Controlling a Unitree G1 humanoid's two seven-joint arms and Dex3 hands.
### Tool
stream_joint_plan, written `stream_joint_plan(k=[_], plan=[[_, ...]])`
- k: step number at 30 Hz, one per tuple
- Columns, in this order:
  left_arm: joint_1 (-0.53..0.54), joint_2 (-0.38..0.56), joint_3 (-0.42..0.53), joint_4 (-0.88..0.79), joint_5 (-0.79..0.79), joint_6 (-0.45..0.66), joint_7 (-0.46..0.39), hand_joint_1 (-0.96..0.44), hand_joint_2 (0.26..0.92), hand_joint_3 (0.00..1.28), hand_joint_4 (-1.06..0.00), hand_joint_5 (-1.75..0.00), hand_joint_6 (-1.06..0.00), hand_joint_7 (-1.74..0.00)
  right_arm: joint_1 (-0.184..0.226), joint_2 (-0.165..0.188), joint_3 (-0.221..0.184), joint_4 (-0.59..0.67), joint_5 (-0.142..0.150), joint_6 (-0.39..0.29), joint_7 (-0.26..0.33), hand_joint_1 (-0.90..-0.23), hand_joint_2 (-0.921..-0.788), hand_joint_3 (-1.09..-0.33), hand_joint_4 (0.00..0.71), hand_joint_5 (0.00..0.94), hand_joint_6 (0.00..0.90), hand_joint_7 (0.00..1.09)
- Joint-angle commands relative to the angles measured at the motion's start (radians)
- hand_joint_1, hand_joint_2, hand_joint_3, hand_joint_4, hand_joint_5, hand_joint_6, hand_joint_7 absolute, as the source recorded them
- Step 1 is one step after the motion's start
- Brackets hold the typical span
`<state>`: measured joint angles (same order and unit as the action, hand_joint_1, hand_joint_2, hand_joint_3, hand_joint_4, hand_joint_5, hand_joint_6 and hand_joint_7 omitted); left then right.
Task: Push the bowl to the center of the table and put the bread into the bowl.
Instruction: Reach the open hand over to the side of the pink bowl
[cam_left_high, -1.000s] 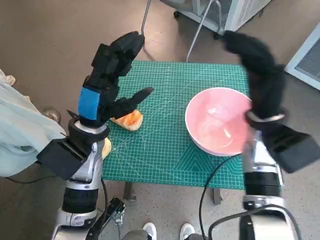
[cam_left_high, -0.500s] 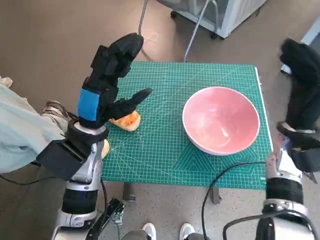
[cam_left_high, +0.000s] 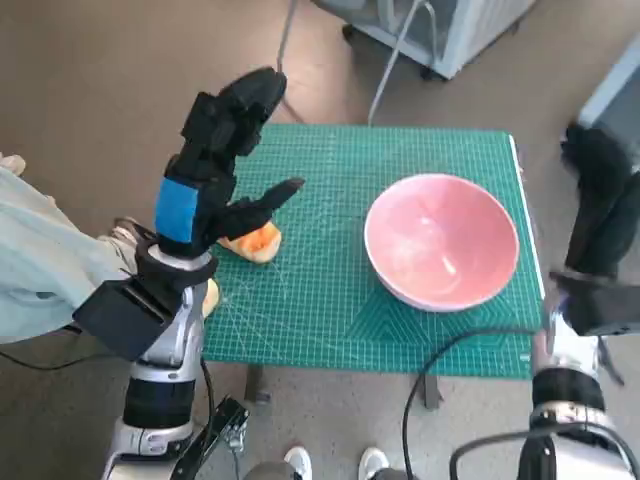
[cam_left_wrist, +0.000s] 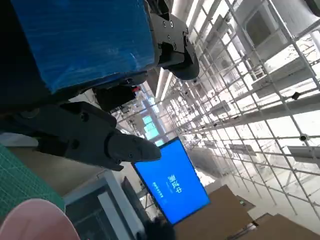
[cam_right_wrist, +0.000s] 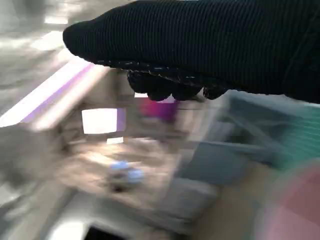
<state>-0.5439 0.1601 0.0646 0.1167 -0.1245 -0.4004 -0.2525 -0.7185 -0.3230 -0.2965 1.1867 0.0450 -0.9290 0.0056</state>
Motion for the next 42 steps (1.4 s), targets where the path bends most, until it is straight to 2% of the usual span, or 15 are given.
stream_joint_plan(k=[1, 12, 18, 28, 36, 42], plan=[[0.008, 0.008, 0.007, -0.001, -0.004, 0.006, -0.001, -0.31, 0.921, 0.19, -0.37, 0.0, -0.16, -0.58, 0.026, 0.025, -0.005, 0.054, 0.011, 0.061, -0.011, -0.566, -0.921, -0.949, 0.249, 0.005, 0.012, 0.67], [0.013, 0.019, 0.011, -0.01, -0.005, 0.012, -0.006, -0.31, 0.921, 0.19, -0.37, 0.0, -0.16, -0.57, 0.028, 0.101, -0.059, 0.095, 0.097, 0.147, 0.059, -0.542, -0.921, -0.925, 0.237, 0.002, 0.025, 0.66], [0.018, 0.025, 0.012, -0.018, -0.007, 0.017, -0.008, -0.31, 0.921, 0.19, -0.37, 0.0, -0.17, -0.57, 0.009, 0.127, -0.083, 0.11, 0.126, 0.205, 0.079, -0.517, -0.921, -0.926, 0.252, 0.009, 0.056, 0.68], [0.03, 0.033, 0.014, -0.019, -0.011, 0.015, -0.014, -0.31, 0.921, 0.19, -0.36, 0.0, -0.17, -0.56, -0.031, 0.179, -0.079, 0.122, 0.113, 0.267, 0.048, -0.54, -0.921, -0.931, 0.274, 0.018, 0.08, 0.69], [0.046, 0.044, 0.023, -0.032, -0.017, 0.017, -0.022, -0.32, 0.921, 0.19, -0.36, 0.0, -0.17, -0.54, -0.077, 0.217, -0.102, 0.13, 0.131, 0.306, 0.059, -0.553, -0.921, -0.927, 0.285, 0.02, 0.09, 0.68], [0.062, 0.053, 0.033, -0.043, -0.022, 0.018, -0.028, -0.33, 0.921, 0.18, -0.36, 0.0, -0.2, -0.49, -0.114, 0.243, -0.121, 0.135, 0.139, 0.329, 0.045, -0.547, -0.921, -0.927, 0.271, 0.011, 0.099, 0.67]])
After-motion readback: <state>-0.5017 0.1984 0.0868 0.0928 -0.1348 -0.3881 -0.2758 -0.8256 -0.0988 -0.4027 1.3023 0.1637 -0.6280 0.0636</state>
